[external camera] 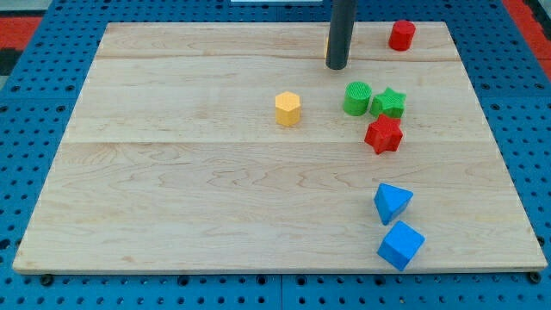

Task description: Place the yellow heart diagonally to the top left of the yellow hexagon

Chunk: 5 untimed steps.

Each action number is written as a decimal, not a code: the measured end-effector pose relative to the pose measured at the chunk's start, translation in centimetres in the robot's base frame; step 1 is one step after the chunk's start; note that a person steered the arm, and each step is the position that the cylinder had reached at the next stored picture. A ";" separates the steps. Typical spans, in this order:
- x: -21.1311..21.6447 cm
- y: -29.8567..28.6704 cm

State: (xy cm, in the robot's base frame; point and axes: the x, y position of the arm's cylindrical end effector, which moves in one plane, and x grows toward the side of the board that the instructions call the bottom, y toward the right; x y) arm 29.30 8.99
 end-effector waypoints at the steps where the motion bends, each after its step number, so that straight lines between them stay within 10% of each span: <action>1: -3.8 2.8; 5: -8.3 4.0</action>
State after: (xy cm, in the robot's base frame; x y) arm 21.03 13.02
